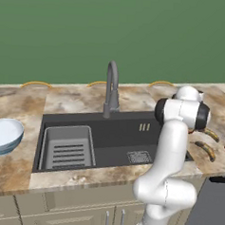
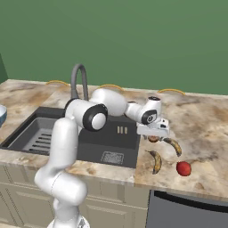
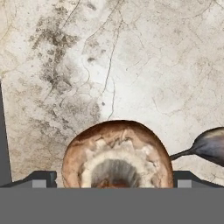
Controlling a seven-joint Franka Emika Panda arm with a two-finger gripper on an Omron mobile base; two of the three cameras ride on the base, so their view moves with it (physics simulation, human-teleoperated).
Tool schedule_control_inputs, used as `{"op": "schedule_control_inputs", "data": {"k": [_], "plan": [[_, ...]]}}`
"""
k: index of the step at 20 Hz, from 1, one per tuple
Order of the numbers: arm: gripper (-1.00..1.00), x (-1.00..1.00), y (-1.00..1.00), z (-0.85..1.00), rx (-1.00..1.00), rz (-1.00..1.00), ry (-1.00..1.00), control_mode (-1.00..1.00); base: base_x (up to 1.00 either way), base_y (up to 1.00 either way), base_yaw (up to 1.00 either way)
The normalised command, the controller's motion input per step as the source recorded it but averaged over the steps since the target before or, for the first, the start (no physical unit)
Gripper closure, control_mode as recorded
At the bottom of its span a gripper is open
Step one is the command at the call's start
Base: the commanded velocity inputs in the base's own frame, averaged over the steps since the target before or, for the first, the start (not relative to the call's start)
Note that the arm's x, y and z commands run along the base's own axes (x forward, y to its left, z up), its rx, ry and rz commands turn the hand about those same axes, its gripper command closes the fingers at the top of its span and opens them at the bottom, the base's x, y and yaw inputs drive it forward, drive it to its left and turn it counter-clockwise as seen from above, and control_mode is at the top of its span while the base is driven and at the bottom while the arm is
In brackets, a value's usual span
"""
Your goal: There is a mixed pile of frozen fruits and vegetables on the counter. Locate all the frozen vegetables and place the items in a bowl on the counter. Take all the frozen fruits and defrost them in a running sink.
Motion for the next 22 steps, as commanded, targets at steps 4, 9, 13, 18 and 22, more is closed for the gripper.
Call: {"op": "schedule_control_inputs", "data": {"k": [4,9,13,18,22], "plan": [[1.00,0.10,0.02,0.00,-0.02,0.00,-0.01,-1.00,0.00,0.00,0.00],[1.00,0.00,0.00,-0.02,0.00,0.00,0.00,-1.00,0.00,0.00,0.00],[1.00,0.01,0.04,0.00,0.00,0.00,0.00,-1.00,0.00,0.00,0.00],[1.00,-0.05,0.26,0.53,0.00,0.00,0.00,-1.00,0.00,0.00,0.00],[1.00,-0.22,0.56,0.76,0.01,0.04,-0.05,-1.00,0.00,0.00,0.00]]}}
